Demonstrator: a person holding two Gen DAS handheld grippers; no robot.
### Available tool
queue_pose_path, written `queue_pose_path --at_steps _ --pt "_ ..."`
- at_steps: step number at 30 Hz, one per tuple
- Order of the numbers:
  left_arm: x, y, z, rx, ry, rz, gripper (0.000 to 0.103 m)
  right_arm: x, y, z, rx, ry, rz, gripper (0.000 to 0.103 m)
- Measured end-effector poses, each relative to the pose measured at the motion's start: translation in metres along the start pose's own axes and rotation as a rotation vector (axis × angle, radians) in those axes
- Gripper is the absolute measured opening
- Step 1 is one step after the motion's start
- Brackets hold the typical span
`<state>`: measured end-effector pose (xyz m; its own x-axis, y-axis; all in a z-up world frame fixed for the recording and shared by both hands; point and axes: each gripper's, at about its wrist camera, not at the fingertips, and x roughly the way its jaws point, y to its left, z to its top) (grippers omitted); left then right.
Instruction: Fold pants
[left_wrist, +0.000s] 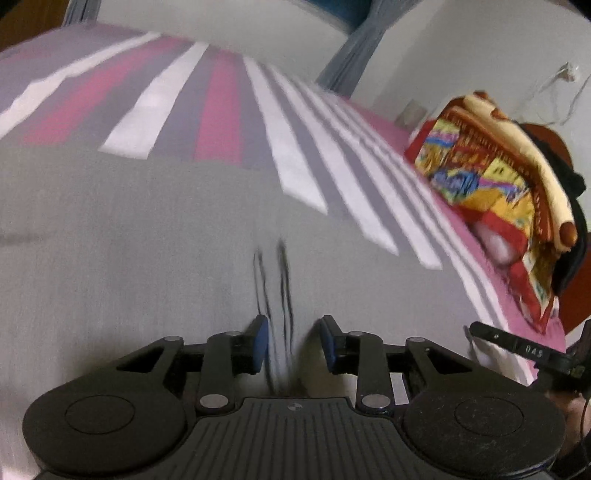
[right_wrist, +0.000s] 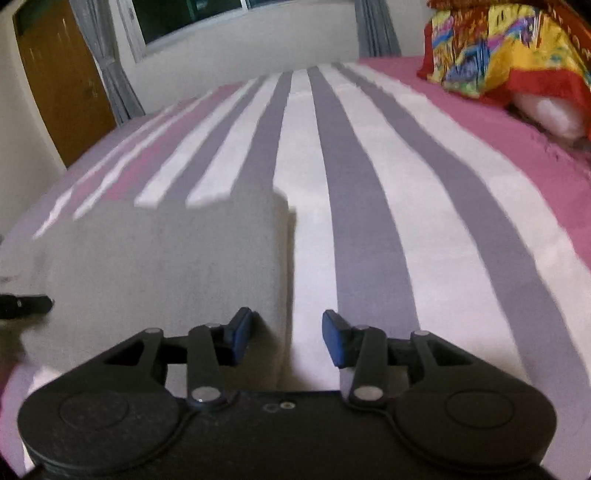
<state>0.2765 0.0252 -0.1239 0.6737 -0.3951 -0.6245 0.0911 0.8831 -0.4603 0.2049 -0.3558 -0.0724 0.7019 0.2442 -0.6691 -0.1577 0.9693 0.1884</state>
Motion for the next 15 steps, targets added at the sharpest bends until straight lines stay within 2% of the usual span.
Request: queue_pose_path --at_steps 4,7,10,15 --pt "0.024 0.011 0.024 -0.024 0.019 0.029 0.031 0.022 0.001 0.034 0.019 -0.037 -0.005 0.041" --pt "0.042 0.015 0.033 -0.048 0.042 0.031 0.032 0.057 0.001 0.053 0.016 0.002 -0.03 0.041" --pt "0.047 0.012 0.032 -0.044 0.044 0.04 0.033 0.083 -0.004 0.053 0.033 0.05 -0.039 0.043" --pt "0.03 0.002 0.016 0.008 0.043 0.04 0.04 0.065 -0.001 0.041 0.024 0.038 -0.027 0.045"
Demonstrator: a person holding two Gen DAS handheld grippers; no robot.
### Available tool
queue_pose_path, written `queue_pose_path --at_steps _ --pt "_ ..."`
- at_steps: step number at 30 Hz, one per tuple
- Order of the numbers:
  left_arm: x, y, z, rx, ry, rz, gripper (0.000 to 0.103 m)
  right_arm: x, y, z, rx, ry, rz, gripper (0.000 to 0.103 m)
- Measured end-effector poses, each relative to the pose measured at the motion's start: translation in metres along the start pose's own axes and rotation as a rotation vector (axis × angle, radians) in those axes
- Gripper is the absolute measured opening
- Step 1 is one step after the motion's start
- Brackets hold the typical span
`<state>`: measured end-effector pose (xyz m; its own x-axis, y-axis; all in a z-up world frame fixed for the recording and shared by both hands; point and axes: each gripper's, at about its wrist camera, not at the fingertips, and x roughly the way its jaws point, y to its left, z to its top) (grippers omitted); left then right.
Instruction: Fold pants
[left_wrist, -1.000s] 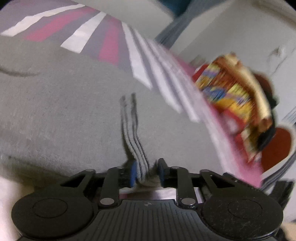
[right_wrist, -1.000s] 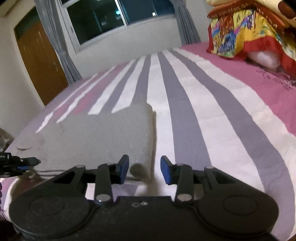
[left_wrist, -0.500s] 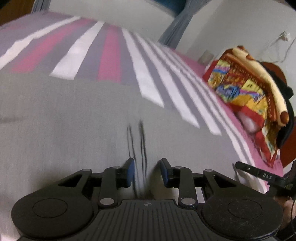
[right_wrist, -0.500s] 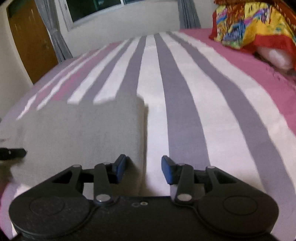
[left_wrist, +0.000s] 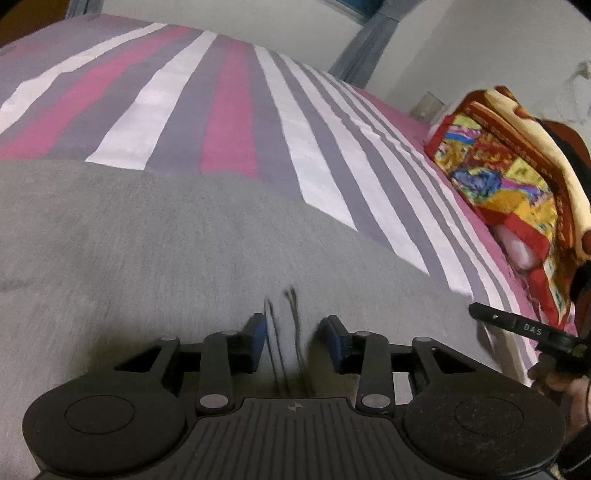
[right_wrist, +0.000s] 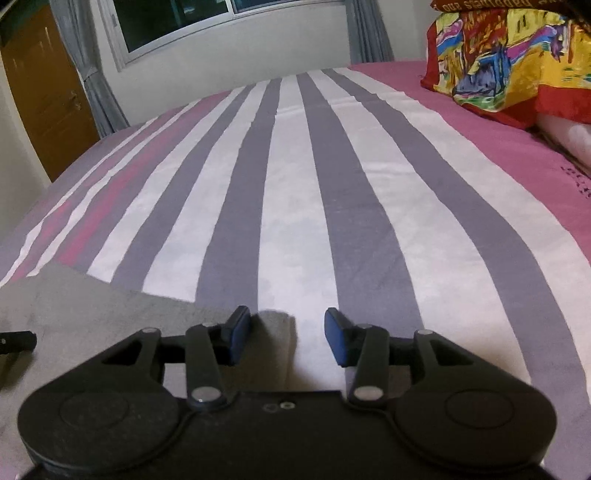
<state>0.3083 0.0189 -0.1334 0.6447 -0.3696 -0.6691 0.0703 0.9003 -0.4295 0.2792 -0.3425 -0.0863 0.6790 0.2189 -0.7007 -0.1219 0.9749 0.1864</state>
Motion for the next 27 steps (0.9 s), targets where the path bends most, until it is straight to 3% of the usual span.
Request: queue_pose_path --at_steps 7,10,14,19,22,23,25,27 --pt "-0.04 -0.013 -0.049 0.082 -0.016 0.016 0.046 -0.049 -0.004 -0.053 -0.035 0.047 0.011 0.05" --pt "-0.06 -0.015 -0.067 0.053 -0.036 0.01 0.046 -0.078 -0.003 -0.078 -0.049 0.044 0.008 0.051" --pt "-0.069 -0.008 -0.078 0.015 -0.057 0.011 0.047 -0.098 -0.004 -0.082 -0.025 0.036 0.017 0.055" --pt "-0.073 -0.012 -0.073 0.02 -0.055 0.04 0.049 -0.093 -0.011 -0.081 0.005 0.044 0.031 0.061" --pt "-0.081 -0.016 -0.08 0.073 -0.064 0.081 0.067 -0.116 -0.011 -0.08 0.003 -0.047 0.058 0.068" --pt "-0.081 -0.014 -0.082 0.078 -0.061 0.085 0.067 -0.111 -0.01 -0.082 -0.026 -0.017 0.017 0.077" --pt "-0.083 -0.01 -0.084 0.058 -0.068 0.075 0.067 -0.09 -0.01 -0.087 -0.073 0.096 -0.057 0.078" --pt "-0.085 -0.009 -0.084 0.05 -0.072 0.075 0.067 -0.093 -0.011 -0.082 -0.051 0.076 -0.047 0.078"
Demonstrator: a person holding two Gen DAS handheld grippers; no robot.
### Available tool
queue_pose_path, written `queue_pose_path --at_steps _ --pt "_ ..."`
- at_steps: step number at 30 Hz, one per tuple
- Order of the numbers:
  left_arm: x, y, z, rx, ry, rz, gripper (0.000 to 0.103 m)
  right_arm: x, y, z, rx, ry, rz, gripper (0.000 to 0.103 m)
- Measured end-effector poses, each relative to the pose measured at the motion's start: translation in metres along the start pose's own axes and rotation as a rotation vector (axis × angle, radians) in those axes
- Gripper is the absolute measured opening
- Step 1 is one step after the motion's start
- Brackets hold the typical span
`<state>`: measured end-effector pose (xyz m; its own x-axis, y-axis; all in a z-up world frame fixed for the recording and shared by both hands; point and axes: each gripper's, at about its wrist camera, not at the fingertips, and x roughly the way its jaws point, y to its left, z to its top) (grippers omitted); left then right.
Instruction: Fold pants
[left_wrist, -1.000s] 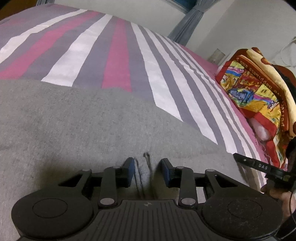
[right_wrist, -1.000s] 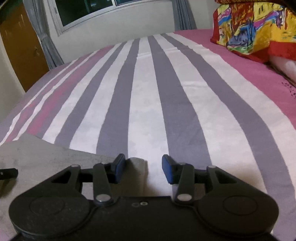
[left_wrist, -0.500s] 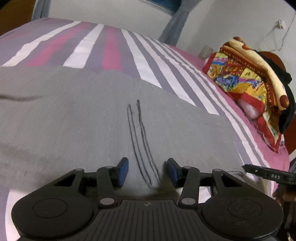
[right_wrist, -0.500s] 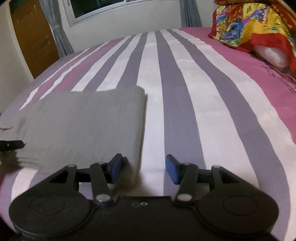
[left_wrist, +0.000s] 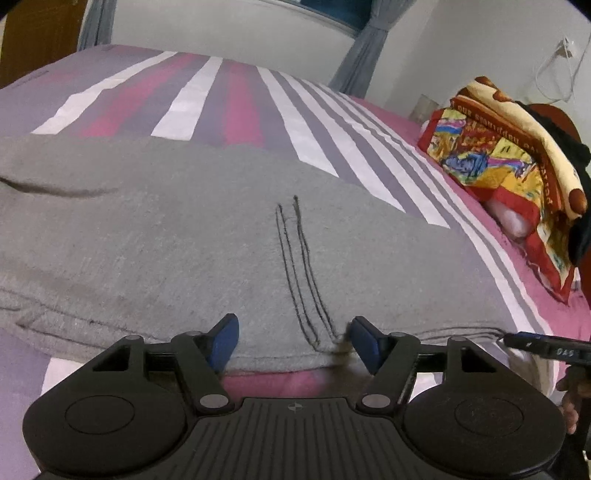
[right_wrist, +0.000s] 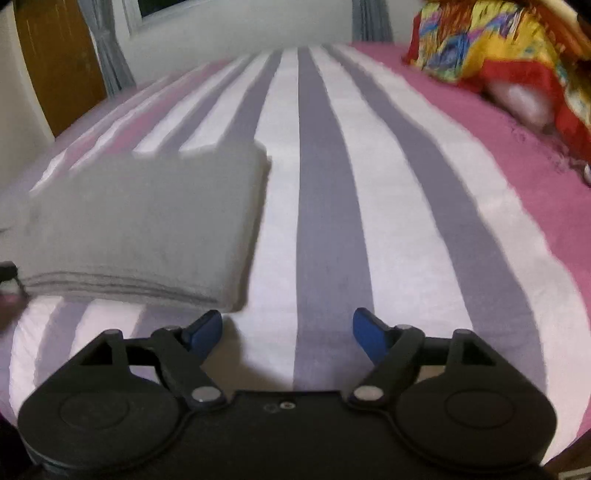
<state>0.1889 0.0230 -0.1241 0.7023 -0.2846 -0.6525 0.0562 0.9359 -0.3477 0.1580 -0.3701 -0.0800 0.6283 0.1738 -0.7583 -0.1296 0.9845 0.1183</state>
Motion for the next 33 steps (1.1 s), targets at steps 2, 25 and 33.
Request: queue_pose_path --at_steps 2,25,33 --pt "0.0 0.0 -0.001 0.006 -0.002 0.003 0.067 -0.008 0.001 0.002 0.022 -0.049 0.011 0.078" --pt "-0.103 0.171 -0.031 -0.474 -0.325 0.036 0.076 -0.028 -0.019 -0.007 0.131 -0.202 0.055 0.086" --pt "-0.066 0.279 -0.055 -0.845 -0.363 -0.172 0.036 -0.021 -0.009 -0.009 0.111 -0.163 0.034 0.086"
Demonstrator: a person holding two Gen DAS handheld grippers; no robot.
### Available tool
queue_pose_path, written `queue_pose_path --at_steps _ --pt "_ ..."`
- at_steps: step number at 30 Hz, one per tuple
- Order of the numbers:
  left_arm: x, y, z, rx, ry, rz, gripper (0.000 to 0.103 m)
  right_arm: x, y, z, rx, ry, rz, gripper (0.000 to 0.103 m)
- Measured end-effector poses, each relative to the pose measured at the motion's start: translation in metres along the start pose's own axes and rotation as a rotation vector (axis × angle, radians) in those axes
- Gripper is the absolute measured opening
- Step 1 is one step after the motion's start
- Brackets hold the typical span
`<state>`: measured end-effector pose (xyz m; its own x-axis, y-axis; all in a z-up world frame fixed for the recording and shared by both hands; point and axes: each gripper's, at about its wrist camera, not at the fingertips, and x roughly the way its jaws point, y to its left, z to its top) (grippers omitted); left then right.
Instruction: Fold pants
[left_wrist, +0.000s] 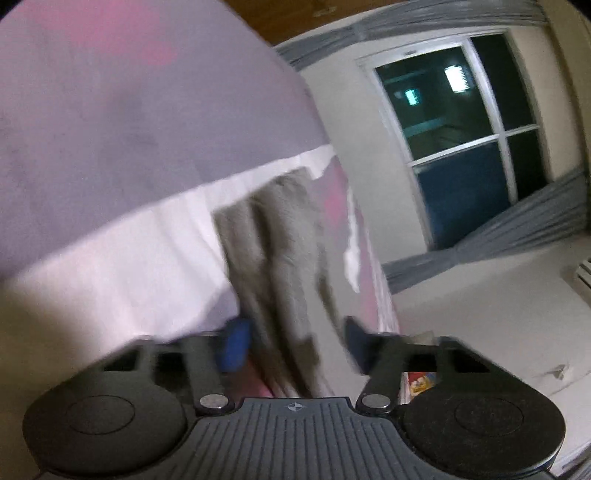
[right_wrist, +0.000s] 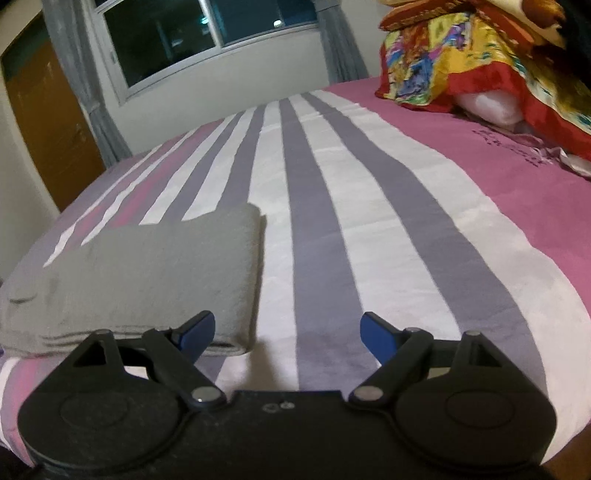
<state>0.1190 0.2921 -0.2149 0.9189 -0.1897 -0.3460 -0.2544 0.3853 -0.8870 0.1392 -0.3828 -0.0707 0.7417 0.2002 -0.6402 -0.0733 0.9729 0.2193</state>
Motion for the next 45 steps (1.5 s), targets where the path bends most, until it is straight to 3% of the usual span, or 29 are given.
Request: queue_pose_path --at_steps 1,6,9,15,17,19,20,21,23,24,28,35,40,45 --pt "0.008 0.007 0.005 -0.009 0.015 0.007 0.025 -0.001 0.002 -0.002 0.002 -0.001 -0.004 0.086" --pt "0.035 0.018 0.014 -0.005 0.052 -0.113 0.026 0.0 -0.004 -0.002 0.051 -0.005 -0.016 0.086" --pt "0.042 0.02 0.012 0.013 0.045 -0.144 0.028 0.004 -0.003 -0.002 0.045 0.007 -0.027 0.086" --pt "0.048 0.019 0.01 0.045 0.028 -0.12 0.029 0.011 0.006 -0.001 0.011 0.03 -0.046 0.086" --pt "0.043 0.016 0.009 0.051 0.013 -0.092 0.021 0.011 0.007 -0.001 0.009 0.03 -0.049 0.086" --pt "0.021 0.01 0.005 0.044 -0.054 -0.204 0.019 0.01 0.005 -0.002 0.013 0.029 -0.053 0.085" --pt "0.012 0.006 0.004 0.077 -0.08 -0.22 0.019 0.009 0.003 -0.002 0.019 0.028 -0.052 0.084" --pt "0.009 0.007 0.001 0.087 -0.085 -0.18 0.019 0.007 0.001 -0.002 0.024 0.023 -0.051 0.085" --pt "0.023 0.024 -0.002 0.059 -0.001 -0.009 0.018 0.002 -0.003 -0.004 0.042 0.006 -0.046 0.085" --pt "0.024 0.022 -0.002 0.082 -0.001 -0.005 0.018 0.001 -0.005 -0.003 0.054 0.001 -0.043 0.085" --pt "0.018 -0.007 -0.001 0.166 -0.006 0.037 0.018 0.001 -0.009 -0.002 0.091 -0.002 -0.04 0.085" --pt "-0.006 -0.107 -0.011 0.444 -0.043 -0.04 0.018 -0.008 -0.016 0.001 0.109 -0.055 -0.129 0.086" --pt "0.005 -0.183 -0.04 0.636 0.004 -0.113 0.018 0.002 -0.035 0.018 0.05 -0.042 -0.277 0.091" --pt "0.047 -0.249 -0.078 0.796 0.093 -0.15 0.018 0.021 -0.067 0.014 0.064 0.044 -0.327 0.103"
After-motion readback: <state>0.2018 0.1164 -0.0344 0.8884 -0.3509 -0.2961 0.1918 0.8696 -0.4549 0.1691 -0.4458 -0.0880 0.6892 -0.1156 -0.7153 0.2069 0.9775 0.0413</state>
